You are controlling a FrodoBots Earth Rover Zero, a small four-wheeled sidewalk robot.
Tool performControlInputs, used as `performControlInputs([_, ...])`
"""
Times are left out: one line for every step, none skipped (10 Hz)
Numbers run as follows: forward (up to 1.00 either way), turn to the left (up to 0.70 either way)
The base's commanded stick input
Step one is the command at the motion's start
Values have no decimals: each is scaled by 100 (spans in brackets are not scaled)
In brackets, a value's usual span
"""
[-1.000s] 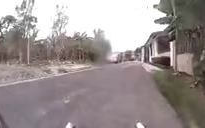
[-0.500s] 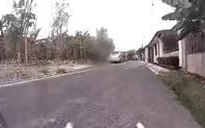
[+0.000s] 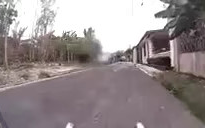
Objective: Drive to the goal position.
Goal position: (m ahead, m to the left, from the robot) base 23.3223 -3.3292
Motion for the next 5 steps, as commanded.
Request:
performControlInputs([100, 0])
performControlInputs([100, 0])
performControlInputs([100, 0])
performControlInputs([100, 0])
performControlInputs([100, 0])
